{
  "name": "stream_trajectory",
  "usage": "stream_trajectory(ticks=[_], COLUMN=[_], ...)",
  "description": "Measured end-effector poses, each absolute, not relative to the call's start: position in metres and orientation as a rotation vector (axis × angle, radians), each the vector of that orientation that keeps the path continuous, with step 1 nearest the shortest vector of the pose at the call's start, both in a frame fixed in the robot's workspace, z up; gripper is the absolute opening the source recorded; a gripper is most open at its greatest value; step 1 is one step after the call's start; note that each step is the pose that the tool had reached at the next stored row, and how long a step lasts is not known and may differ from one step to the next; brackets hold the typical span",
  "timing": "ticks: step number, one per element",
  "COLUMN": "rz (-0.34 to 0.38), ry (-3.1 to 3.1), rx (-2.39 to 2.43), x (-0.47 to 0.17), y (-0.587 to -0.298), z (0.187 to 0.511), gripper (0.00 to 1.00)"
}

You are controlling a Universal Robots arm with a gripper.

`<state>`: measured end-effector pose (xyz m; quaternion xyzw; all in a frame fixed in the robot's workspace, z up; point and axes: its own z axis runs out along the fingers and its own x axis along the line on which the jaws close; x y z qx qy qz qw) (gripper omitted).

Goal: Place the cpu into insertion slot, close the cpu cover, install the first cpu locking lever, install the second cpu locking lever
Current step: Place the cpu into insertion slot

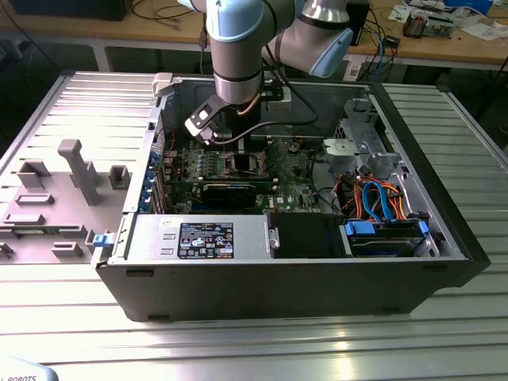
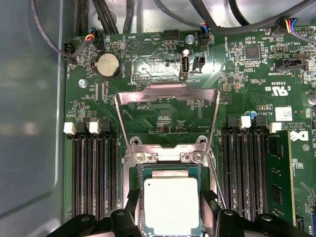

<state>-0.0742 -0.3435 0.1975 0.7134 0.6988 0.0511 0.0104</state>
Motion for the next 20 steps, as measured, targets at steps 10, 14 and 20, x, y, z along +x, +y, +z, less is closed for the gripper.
stream_trajectory(ticks=[10, 14, 20], rz=[0.160, 0.159, 0.158], ry=[2.181, 2.181, 2.182], rx=[2.227, 2.226, 2.227], x=[-0.0742, -0.0742, -0.0742], y=[-0.3435, -0.3435, -0.3420], z=[0.1973, 0.1977, 0.1986], gripper=[0.65, 0.65, 0.65])
